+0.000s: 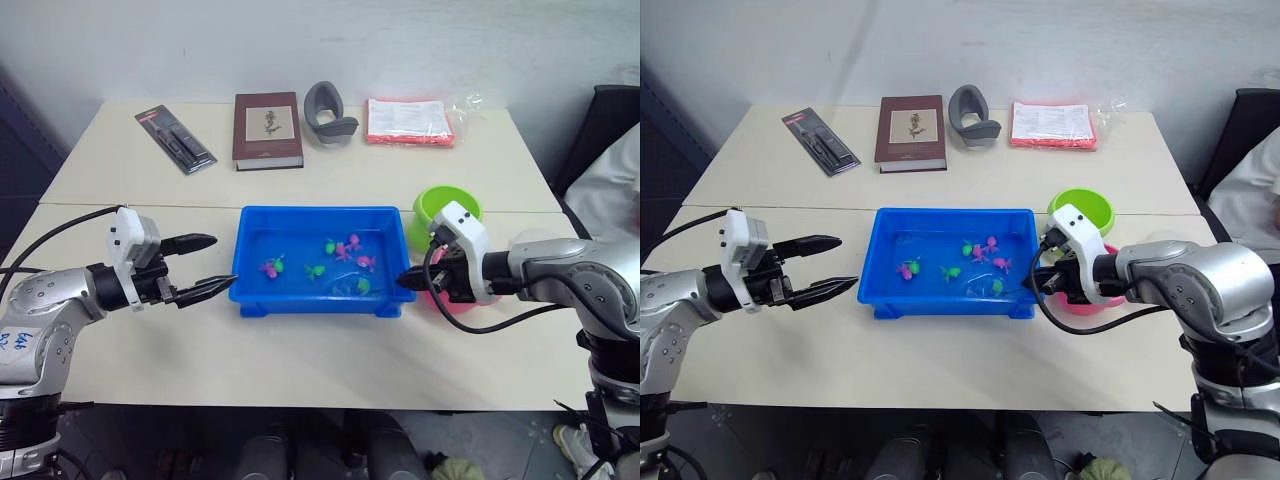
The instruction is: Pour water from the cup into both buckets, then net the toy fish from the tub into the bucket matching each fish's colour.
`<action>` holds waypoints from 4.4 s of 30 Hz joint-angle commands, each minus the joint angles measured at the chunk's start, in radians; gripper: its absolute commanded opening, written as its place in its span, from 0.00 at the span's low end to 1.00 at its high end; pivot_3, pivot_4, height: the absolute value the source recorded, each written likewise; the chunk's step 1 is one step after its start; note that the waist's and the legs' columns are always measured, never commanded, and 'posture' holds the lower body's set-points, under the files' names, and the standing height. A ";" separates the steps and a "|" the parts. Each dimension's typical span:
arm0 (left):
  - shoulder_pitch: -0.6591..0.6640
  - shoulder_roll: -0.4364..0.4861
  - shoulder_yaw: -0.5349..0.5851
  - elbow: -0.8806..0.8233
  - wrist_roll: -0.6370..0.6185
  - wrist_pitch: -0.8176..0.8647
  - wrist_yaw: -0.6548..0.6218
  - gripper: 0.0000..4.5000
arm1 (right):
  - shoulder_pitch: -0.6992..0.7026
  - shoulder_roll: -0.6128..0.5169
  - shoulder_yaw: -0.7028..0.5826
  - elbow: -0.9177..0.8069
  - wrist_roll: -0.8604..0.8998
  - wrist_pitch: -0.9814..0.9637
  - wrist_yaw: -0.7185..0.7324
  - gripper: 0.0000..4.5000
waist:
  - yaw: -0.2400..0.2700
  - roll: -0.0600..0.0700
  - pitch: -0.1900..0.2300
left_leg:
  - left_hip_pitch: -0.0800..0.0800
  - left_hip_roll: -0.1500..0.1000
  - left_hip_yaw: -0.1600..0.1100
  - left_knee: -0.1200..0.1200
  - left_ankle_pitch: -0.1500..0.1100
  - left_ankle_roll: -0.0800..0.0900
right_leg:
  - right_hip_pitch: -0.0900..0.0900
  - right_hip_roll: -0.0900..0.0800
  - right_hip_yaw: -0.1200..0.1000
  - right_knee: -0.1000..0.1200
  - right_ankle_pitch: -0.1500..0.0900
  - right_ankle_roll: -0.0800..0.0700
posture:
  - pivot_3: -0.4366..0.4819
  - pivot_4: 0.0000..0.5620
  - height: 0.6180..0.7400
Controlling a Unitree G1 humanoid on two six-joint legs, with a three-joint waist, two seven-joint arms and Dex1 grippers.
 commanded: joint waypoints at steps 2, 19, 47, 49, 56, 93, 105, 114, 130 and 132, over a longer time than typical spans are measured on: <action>-0.012 0.000 -0.002 -0.035 -0.002 -0.026 0.001 1.00 | -0.029 -0.005 -0.014 0.002 0.002 0.024 -0.018 0.00 | 0.000 0.000 0.000 | 0.000 0.000 0.000 0.000 0.000 0.000 | 0.000 0.000 0.000 0.000 0.000 0.000 | 0.48 0.27 1.00; -0.012 -0.006 -0.020 -0.040 -0.008 -0.044 0.007 1.00 | -0.144 0.096 0.034 0.071 -0.107 0.038 -0.177 0.00 | -0.001 0.000 0.000 | 0.000 0.000 0.000 0.000 0.000 0.000 | 0.000 0.000 0.000 0.000 0.000 0.000 | 0.48 0.27 1.00; -0.026 -0.011 -0.028 -0.043 -0.011 -0.038 0.017 1.00 | -0.166 0.255 -0.047 0.062 -0.170 0.128 -0.297 0.00 | -0.005 0.000 0.000 | 0.000 0.000 0.000 -0.001 0.000 0.000 | -0.001 0.000 0.000 0.004 0.000 0.000 | 0.48 0.27 1.00; -0.028 -0.011 -0.029 -0.043 -0.011 -0.037 0.019 1.00 | -0.166 0.250 -0.048 0.071 -0.164 0.128 -0.306 0.00 | -0.006 0.000 0.000 | -0.001 0.000 0.000 -0.001 0.000 0.000 | -0.001 0.000 0.000 0.004 0.000 0.000 | 0.48 0.27 1.00; -0.023 -0.017 -0.030 -0.053 -0.013 -0.034 0.027 1.00 | -0.176 0.232 -0.046 0.096 -0.171 0.128 -0.357 0.00 | -0.009 0.000 0.000 | -0.001 0.000 0.000 -0.002 0.000 0.000 | -0.001 0.000 0.000 0.003 0.000 0.000 | 0.48 0.27 1.00; -0.029 -0.022 -0.034 -0.041 -0.013 -0.029 0.007 1.00 | 0.011 0.362 -0.160 -0.081 -0.060 0.128 -0.513 0.00 | -0.023 0.000 0.000 | -0.001 0.000 0.000 -0.004 0.000 0.000 | -0.001 0.001 0.000 0.003 0.000 0.000 | 0.48 0.27 1.00; -0.044 -0.025 -0.039 -0.038 -0.008 -0.028 0.003 1.00 | -0.031 0.441 -0.237 0.017 -0.024 0.128 -0.745 0.00 | -0.023 0.000 0.000 | 0.000 0.000 0.000 -0.004 0.001 0.000 | -0.001 0.001 0.000 0.003 0.000 0.000 | 0.48 0.27 1.00; -0.045 -0.026 -0.037 -0.040 -0.009 -0.025 0.007 1.00 | -0.060 0.537 -0.245 -0.017 -0.089 0.121 -0.779 0.00 | -0.024 0.000 0.000 | -0.001 0.000 0.000 -0.005 0.001 0.000 | -0.001 0.001 0.000 0.003 0.000 0.000 | 0.48 0.27 1.00; -0.046 -0.024 -0.036 -0.035 -0.008 -0.023 0.005 1.00 | 0.018 0.439 -0.189 -0.160 -0.096 0.021 -0.552 0.00 | -0.023 0.000 0.000 | -0.001 0.000 0.000 -0.009 0.001 0.000 | -0.002 0.001 0.000 -0.001 0.000 0.000 | 0.48 0.27 1.00; -0.047 -0.023 -0.038 -0.032 -0.008 -0.024 0.001 1.00 | 0.049 0.399 -0.180 -0.185 -0.078 -0.020 -0.490 0.00 | -0.023 0.000 0.000 | -0.001 -0.001 0.000 -0.010 0.001 0.000 | -0.002 0.001 0.000 -0.002 0.000 0.000 | 0.48 0.27 1.00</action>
